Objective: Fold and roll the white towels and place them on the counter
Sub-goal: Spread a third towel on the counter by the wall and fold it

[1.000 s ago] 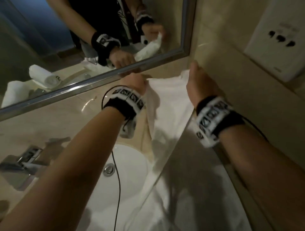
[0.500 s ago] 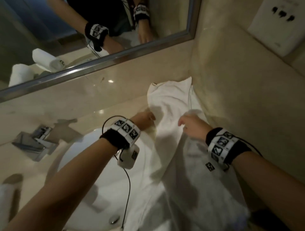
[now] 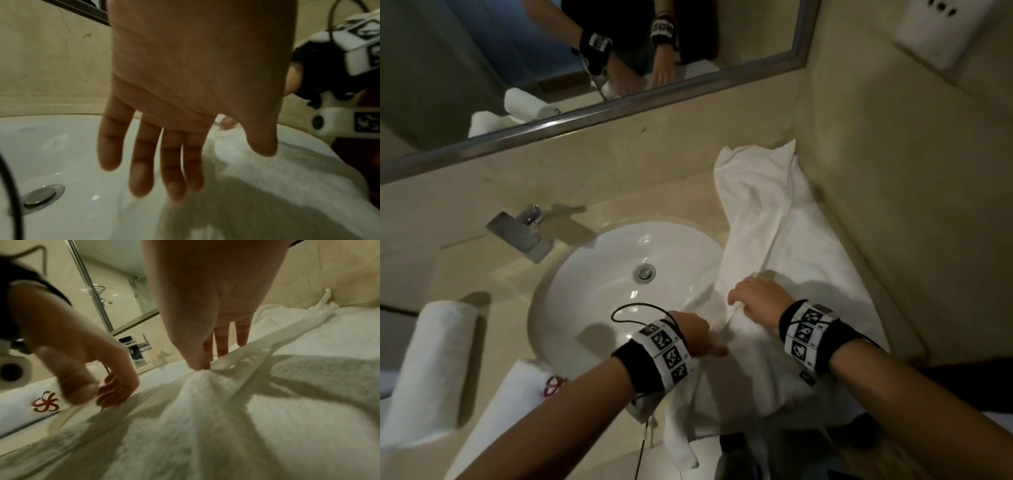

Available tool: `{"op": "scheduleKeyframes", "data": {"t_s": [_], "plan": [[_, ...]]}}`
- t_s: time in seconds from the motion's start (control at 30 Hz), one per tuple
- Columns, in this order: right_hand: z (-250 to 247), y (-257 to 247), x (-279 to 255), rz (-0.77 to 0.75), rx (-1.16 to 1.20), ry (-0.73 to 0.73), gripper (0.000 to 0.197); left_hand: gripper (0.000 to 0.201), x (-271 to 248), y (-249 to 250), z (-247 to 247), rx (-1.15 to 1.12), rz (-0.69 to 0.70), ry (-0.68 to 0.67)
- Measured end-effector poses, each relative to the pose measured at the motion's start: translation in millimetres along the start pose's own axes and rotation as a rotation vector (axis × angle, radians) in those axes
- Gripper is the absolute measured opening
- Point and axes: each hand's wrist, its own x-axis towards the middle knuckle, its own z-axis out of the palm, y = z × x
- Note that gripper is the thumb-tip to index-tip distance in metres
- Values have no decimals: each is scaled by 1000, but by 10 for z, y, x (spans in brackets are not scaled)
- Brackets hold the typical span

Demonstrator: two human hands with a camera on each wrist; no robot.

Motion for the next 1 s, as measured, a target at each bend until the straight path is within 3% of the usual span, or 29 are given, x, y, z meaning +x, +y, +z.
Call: {"op": "scheduleKeyframes", "data": {"t_s": [0.1, 0.23, 0.4, 0.57, 0.7, 0.87, 0.93, 1.0], "plan": [[71, -100, -71, 70, -47, 0, 50, 58, -136, 109, 246, 12, -27, 13], [128, -269, -178, 77, -160, -35, 41, 32, -239, 183, 469, 66, -53, 85], [228, -429, -341, 105, 17, -103, 48, 35, -381, 159, 737, -10, -100, 100], [269, -501, -397, 155, 39, -213, 55, 37, -583, 156, 733, -89, -140, 121], [310, -580, -419, 176, 114, -289, 62, 32, -615, 168, 755, -275, -157, 168], [369, -729, -420, 125, 415, -323, 44, 18, -809, 362, 754, -602, -166, 277], [366, -759, -461, 230, 798, -265, 36, 7, -878, 416, 750, -725, -109, 339], [349, -737, -558, 372, 1156, -185, 26, 9, -962, 499, 720, -866, -49, 436]]}}
